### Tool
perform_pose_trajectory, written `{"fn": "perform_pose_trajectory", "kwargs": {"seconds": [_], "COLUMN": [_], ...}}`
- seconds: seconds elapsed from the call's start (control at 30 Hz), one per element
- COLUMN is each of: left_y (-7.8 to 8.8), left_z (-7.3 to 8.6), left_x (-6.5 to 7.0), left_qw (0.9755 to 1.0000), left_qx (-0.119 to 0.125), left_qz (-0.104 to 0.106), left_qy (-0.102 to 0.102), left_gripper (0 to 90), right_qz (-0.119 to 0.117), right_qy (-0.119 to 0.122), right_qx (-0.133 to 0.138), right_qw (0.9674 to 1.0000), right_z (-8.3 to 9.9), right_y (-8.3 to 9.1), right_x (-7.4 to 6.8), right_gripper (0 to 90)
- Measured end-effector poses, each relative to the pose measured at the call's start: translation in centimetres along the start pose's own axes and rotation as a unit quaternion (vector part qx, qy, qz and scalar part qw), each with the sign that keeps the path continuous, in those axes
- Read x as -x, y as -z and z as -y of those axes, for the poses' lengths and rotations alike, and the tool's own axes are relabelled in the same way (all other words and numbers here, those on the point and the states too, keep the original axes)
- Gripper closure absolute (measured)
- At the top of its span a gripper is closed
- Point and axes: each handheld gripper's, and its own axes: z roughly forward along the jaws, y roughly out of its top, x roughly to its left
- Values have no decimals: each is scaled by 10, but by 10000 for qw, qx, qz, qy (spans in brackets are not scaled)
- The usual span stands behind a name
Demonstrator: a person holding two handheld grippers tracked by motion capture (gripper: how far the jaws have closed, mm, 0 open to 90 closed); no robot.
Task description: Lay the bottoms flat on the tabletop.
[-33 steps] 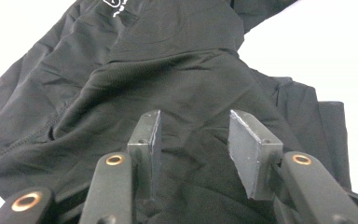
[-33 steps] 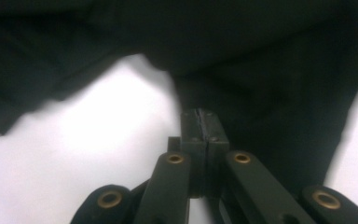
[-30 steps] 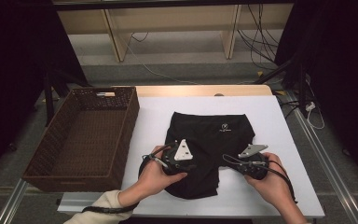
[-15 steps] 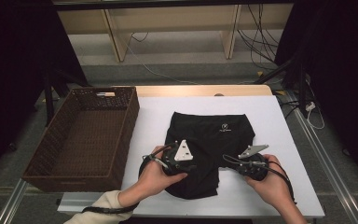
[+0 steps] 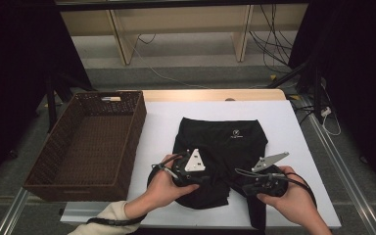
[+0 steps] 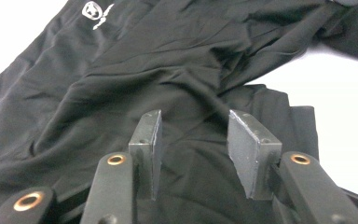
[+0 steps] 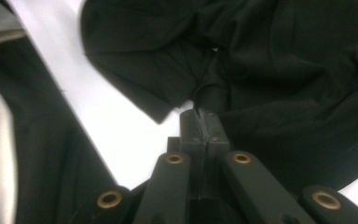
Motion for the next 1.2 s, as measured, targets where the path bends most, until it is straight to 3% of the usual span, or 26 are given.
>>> {"fn": "perform_pose_trajectory", "kwargs": {"seconds": [0.1,0.17,0.23,0.33,0.43,0.53,0.6,0.67,0.77,0.87,0.9,1.07,1.17,1.2], "left_y": [-3,-5,-7,-12,-18,-27,-33,-39,-51,-63,-68,-84,-91,-92], "left_z": [-2,-3,-5,-10,-16,-22,-28,-35,-45,-51,-53,-52,-50,-49], "left_x": [5,8,11,18,26,32,34,38,43,48,49,53,55,55], "left_qw": [9999,9998,9996,9992,9983,9967,9955,9942,9921,9908,9905,9887,9876,9873], "left_qx": [-19,-42,-48,-43,-89,-197,-256,-309,-359,-431,-481,-668,-756,-776], "left_qz": [99,139,188,283,416,527,557,598,720,762,761,720,673,658], "left_qy": [-74,-128,-180,-289,-411,-587,-716,-841,-966,-1028,-1040,-1133,-1196,-1216], "left_gripper": [561,563,565,565,564,562,562,556,544,541,540,592,682,720], "right_qz": [85,487,1032,1316,1167,1174,1266,1470,2088,1488,1405,1221,1213,1328], "right_qy": [-178,-310,-347,-405,-325,-399,-615,-811,-1256,-1600,-1626,-1902,-1913,-1824], "right_qx": [218,341,362,333,251,497,700,637,-183,-203,-261,-312,-480,-506], "right_qw": [9996,9977,9934,9899,9923,9910,9876,9837,9697,9756,9763,9736,9728,9729], "right_z": [2,6,10,16,19,17,17,20,32,46,49,55,55,55], "right_y": [4,5,4,-3,-13,-8,5,12,12,0,-3,-11,-18,-21], "right_x": [9,19,29,41,41,38,39,40,37,32,31,24,16,13], "right_gripper": [900,900,900,827,720,666,667,678,686,683,674,646,643,658]}}
